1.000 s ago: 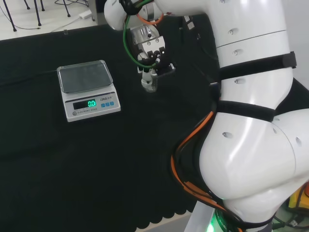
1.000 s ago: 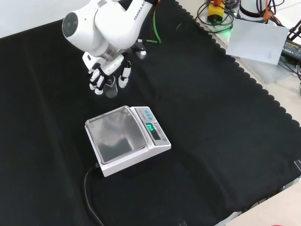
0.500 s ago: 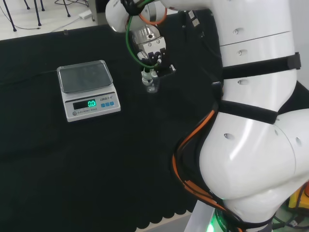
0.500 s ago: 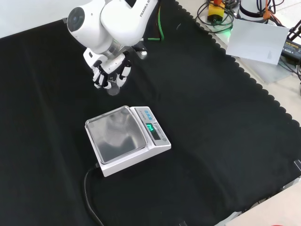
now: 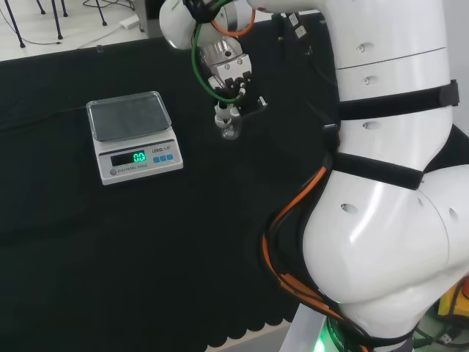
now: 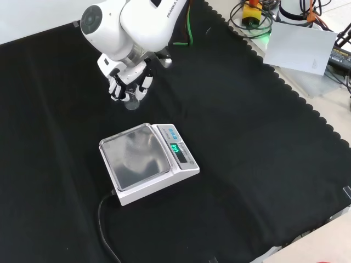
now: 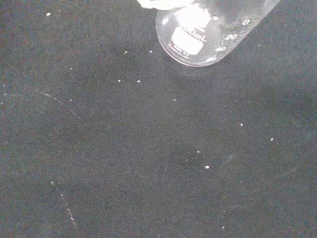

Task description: Pick up the beaker.

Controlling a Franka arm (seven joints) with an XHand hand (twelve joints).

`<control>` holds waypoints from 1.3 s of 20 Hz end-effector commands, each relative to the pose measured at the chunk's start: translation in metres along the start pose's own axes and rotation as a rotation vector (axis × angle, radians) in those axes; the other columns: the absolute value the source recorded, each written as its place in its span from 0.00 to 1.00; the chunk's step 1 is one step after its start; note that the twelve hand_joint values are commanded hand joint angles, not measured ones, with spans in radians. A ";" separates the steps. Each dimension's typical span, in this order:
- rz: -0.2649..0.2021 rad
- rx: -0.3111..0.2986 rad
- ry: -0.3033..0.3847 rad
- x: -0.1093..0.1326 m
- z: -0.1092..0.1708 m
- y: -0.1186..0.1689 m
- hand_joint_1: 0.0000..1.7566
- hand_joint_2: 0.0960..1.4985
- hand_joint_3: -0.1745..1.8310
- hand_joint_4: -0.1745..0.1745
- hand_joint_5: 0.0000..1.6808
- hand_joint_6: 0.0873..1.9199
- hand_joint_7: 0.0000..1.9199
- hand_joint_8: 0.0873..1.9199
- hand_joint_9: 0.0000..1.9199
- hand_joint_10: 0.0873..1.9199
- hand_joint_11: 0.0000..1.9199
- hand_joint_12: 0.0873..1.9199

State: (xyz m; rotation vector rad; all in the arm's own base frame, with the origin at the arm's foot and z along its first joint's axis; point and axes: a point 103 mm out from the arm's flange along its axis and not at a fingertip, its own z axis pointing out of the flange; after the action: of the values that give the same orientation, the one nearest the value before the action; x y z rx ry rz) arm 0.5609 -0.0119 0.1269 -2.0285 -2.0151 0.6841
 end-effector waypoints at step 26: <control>-0.116 -0.025 -0.143 -0.010 -0.075 -0.067 0.65 0.83 0.00 0.00 0.51 0.61 0.27 0.51 0.43 0.59 0.41 0.55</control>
State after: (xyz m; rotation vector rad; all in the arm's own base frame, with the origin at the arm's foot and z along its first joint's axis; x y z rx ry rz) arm 0.5462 -0.0098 0.2025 -1.9326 -2.1713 0.7634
